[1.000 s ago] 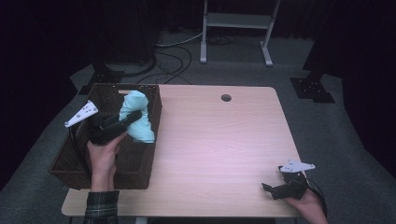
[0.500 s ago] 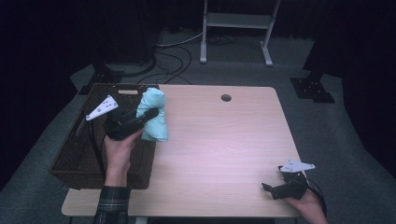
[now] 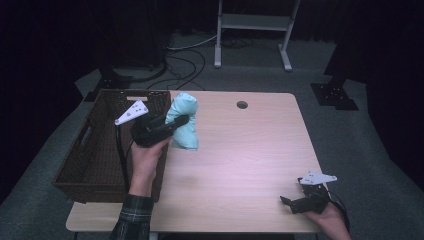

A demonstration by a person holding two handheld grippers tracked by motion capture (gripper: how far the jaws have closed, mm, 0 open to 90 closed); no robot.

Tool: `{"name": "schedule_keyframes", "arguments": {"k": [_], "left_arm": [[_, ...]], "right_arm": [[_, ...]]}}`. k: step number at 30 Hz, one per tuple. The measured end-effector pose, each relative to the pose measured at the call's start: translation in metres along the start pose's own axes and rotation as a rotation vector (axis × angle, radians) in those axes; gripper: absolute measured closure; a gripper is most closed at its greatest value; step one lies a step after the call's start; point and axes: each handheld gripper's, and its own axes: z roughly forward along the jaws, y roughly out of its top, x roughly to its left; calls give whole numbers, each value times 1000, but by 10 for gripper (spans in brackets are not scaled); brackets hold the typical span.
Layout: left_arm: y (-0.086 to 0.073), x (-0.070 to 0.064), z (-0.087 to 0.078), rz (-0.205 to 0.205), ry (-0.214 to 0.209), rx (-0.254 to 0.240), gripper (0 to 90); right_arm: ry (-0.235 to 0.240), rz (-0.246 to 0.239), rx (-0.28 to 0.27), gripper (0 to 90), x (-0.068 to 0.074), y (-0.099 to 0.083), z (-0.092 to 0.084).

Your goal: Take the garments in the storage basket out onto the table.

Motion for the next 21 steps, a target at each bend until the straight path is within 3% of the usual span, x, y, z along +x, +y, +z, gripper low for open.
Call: {"name": "schedule_keyframes", "arguments": {"k": [16, 21], "left_arm": [[-12, -13, 12, 17, 5, -6, 645], [-18, -14, 20, 18, 1, 25, 643]], "right_arm": [[0, 0, -1, 0, 0, 0, 0], [1, 1, 0, 0, 0, 0, 0]]}}
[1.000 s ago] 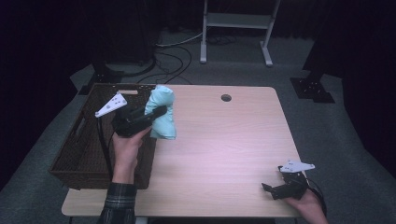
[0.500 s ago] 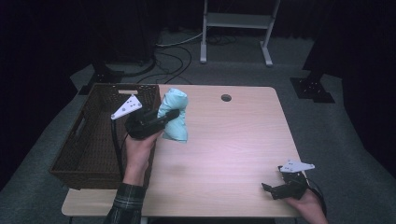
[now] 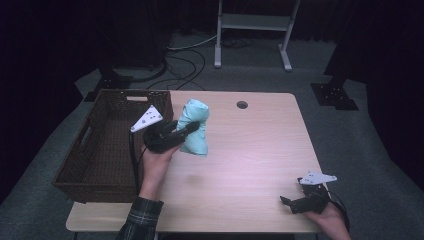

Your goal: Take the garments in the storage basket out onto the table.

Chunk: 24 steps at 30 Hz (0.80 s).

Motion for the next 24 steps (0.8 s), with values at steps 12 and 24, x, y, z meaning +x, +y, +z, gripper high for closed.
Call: {"name": "schedule_keyframes", "arguments": {"k": [12, 24], "left_arm": [[-10, -5, 12, -2, -1, 31, 643], [-20, -9, 25, -2, -4, 71, 643]], "right_arm": [[0, -1, -1, 0, 0, 0, 0], [1, -3, -2, 0, 0, 0, 0]]}}
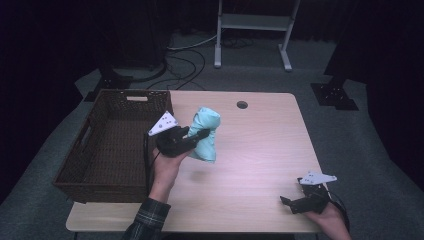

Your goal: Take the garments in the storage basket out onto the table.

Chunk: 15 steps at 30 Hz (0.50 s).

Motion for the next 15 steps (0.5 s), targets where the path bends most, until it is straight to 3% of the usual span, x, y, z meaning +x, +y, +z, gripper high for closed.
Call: {"name": "schedule_keyframes", "arguments": {"k": [15], "left_arm": [[-18, -2, 20, -8, 24, 81, 643]], "right_arm": [[0, 0, 0, 0, 0, 0, 0]]}}
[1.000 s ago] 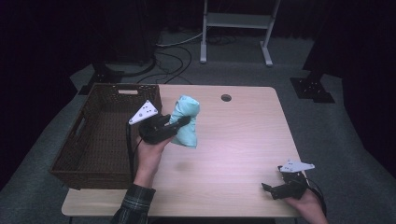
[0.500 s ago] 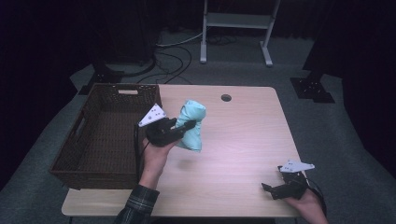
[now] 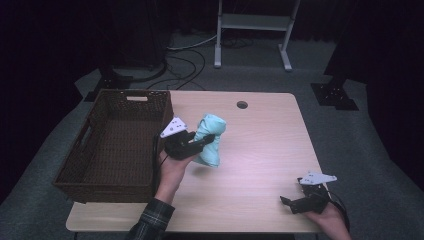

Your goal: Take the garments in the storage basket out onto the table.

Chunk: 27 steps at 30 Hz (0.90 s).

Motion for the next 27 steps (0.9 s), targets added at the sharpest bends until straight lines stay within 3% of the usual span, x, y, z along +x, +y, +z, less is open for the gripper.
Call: {"name": "schedule_keyframes", "arguments": {"k": [13, 27], "left_arm": [[-18, -6, 24, 11, -8, 90, 641], [-39, -11, 51, 20, 24, 182, 636]], "right_arm": [[2, 0, 1, 0, 0, 0, 0], [1, -1, 1, 0, 0, 0, 0]]}}
